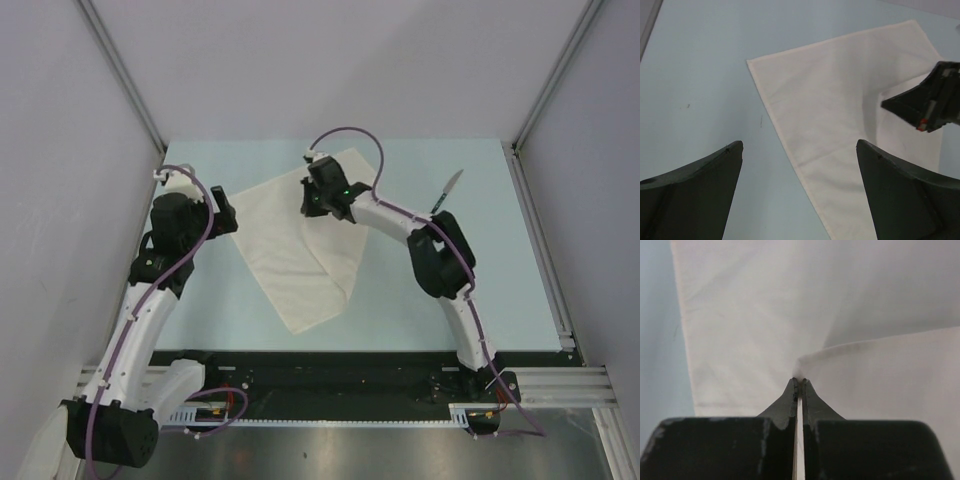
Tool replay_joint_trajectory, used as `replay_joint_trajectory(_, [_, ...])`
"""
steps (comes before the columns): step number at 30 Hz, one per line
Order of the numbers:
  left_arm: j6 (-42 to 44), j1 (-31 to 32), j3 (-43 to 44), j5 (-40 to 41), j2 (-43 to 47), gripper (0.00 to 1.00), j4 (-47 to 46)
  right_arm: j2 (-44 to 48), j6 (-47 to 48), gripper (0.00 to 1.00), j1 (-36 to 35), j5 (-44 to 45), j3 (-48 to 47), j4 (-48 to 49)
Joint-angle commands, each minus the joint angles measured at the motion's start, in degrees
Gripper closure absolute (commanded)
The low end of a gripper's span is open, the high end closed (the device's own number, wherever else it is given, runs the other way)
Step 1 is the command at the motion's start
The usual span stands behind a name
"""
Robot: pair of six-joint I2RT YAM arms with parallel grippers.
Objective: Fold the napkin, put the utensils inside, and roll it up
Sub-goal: Fold the napkin
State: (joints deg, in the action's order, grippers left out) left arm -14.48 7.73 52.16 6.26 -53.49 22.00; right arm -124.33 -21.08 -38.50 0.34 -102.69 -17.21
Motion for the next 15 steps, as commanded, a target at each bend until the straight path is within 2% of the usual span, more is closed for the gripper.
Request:
replay_joint_trajectory(1, [0.2,-1.6,-0.6,2.9,1.6,0.00,-1.3,-7.7,-4.8,1.00,-2.9,-6.5,-9.3,13.8])
replay_joint_trajectory(6, [0.2,-1.8,-0.6,2.0,1.0,0.00,-1.3,-16.2,-12.7,1.00,-3.9,-11.1,-13.9,25.5])
replay_joint_trajectory(15, [0.2,-2.1,-0.7,1.9,0.9,0.00,-1.4,-25.5,-17.8,1.00,-5.7,-11.3,-21.5,35.0])
